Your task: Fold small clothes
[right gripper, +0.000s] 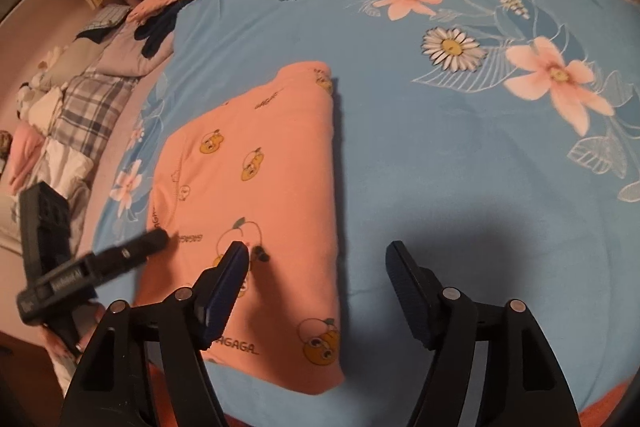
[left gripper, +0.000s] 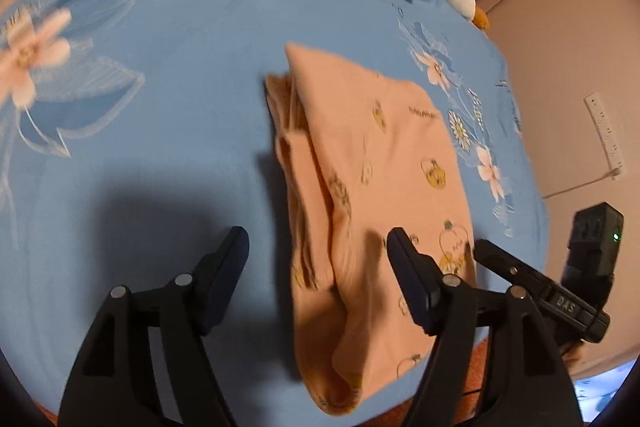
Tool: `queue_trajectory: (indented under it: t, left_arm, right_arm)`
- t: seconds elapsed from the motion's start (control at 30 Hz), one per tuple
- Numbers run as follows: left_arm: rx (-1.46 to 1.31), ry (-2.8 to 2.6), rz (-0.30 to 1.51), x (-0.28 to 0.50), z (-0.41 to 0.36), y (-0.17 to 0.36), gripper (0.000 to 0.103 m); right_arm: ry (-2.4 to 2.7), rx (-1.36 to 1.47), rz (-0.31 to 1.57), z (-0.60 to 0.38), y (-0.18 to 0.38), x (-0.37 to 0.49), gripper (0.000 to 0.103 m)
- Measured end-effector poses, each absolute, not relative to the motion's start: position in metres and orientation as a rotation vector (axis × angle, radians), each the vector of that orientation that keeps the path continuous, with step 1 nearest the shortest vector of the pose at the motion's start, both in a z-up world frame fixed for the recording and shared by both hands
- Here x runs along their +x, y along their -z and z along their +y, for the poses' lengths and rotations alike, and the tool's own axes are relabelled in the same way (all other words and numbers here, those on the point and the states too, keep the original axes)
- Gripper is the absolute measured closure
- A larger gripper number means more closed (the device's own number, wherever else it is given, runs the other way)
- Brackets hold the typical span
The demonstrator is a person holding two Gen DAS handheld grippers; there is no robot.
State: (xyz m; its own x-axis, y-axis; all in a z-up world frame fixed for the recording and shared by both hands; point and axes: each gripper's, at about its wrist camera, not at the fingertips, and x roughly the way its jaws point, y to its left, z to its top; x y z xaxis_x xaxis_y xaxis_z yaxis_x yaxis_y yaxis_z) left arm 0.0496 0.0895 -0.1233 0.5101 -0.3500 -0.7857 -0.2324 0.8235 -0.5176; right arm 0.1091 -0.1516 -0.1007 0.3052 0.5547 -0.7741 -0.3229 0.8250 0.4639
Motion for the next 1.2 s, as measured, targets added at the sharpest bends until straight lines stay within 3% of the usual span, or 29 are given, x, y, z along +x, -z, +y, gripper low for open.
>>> queue_trajectory:
  t: [0.2, 0.3, 0.33, 0.43, 0.53, 1.2]
  left_arm:
    - [-0.616, 0.116, 1.037, 0.05, 0.073, 0.128, 0.032]
    - [-0.652, 0.157, 1.041, 0.057, 0.068, 0.135, 0.049]
    - [-0.645, 0.142, 1.042, 0.059, 0.066, 0.135, 0.053]
    - [-0.664, 0.138, 1.039, 0.06, 0.066, 0.132, 0.071]
    - [-0.64, 0.132, 1.018, 0.057, 0.063, 0.123, 0.08]
    - [-0.447, 0.197, 0.767, 0.08, 0.032, 0.025, 0.08]
  right_arm:
    - [-0.65, 0.277, 1.151, -0.137, 0.117, 0.115, 0.032]
    - [-0.7, 0.301, 1.144, -0.129, 0.119, 0.119, 0.032]
    - [-0.708, 0.306, 1.146, -0.127, 0.119, 0.119, 0.037]
    - [-0.702, 0.274, 1.137, -0.118, 0.117, 0.118, 0.066]
    - [-0.699, 0.237, 1.097, -0.116, 0.106, 0.111, 0.073]
    - [-0.721, 0.181, 0.811, -0.126, 0.018, 0.128, 0.074]
